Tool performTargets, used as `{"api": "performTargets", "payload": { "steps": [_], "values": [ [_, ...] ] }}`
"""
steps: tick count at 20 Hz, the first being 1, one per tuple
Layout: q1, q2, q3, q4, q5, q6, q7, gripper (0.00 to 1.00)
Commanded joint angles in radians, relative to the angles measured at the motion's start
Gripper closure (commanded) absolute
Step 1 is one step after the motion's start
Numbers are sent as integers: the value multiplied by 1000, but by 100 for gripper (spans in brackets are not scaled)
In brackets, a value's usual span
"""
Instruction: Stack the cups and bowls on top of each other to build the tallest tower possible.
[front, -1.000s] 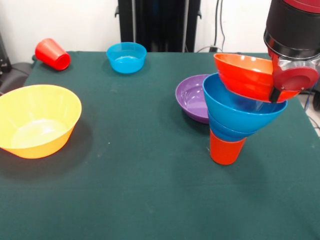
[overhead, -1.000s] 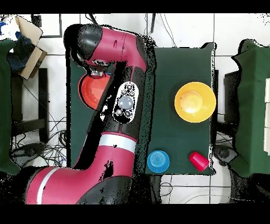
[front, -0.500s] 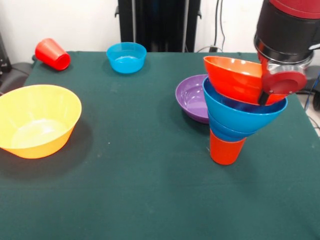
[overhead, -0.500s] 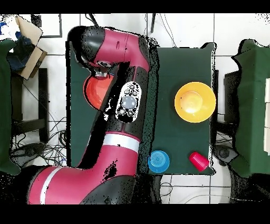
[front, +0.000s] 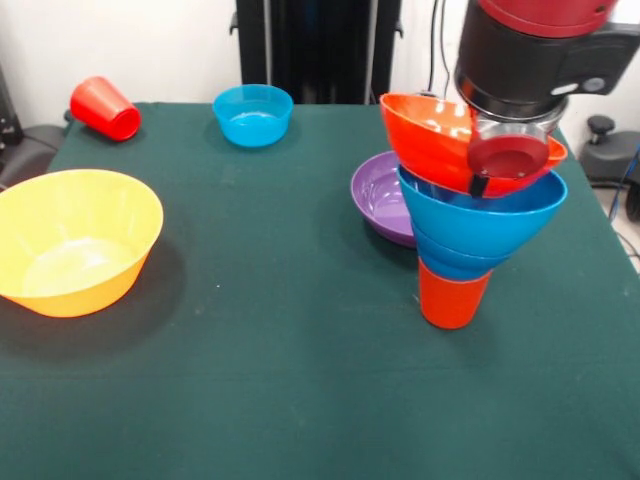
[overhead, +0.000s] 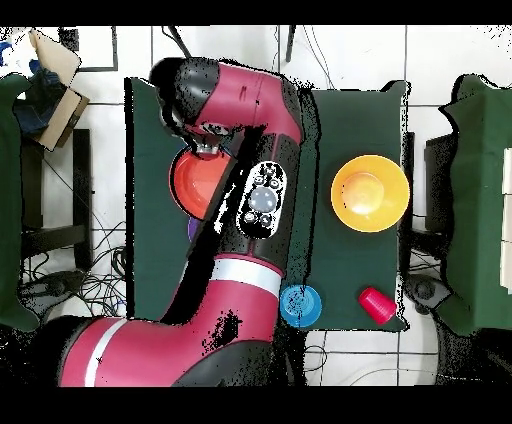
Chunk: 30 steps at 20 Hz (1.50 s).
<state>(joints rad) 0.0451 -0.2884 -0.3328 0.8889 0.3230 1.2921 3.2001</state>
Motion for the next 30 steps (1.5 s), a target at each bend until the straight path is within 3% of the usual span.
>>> {"api": "performTargets", "payload": {
  "steps": [1,14,26,27,30],
  "values": [
    [-37,-17,165,128,-66,-107,-308,100],
    [-77,2,283,89,-82,-196,-341,100],
    [-117,-16,325,102,-115,-174,-350,100],
    [-116,-18,325,103,-120,-175,-346,0],
    [-114,-28,314,116,-126,-195,-340,0]
  ]
}}
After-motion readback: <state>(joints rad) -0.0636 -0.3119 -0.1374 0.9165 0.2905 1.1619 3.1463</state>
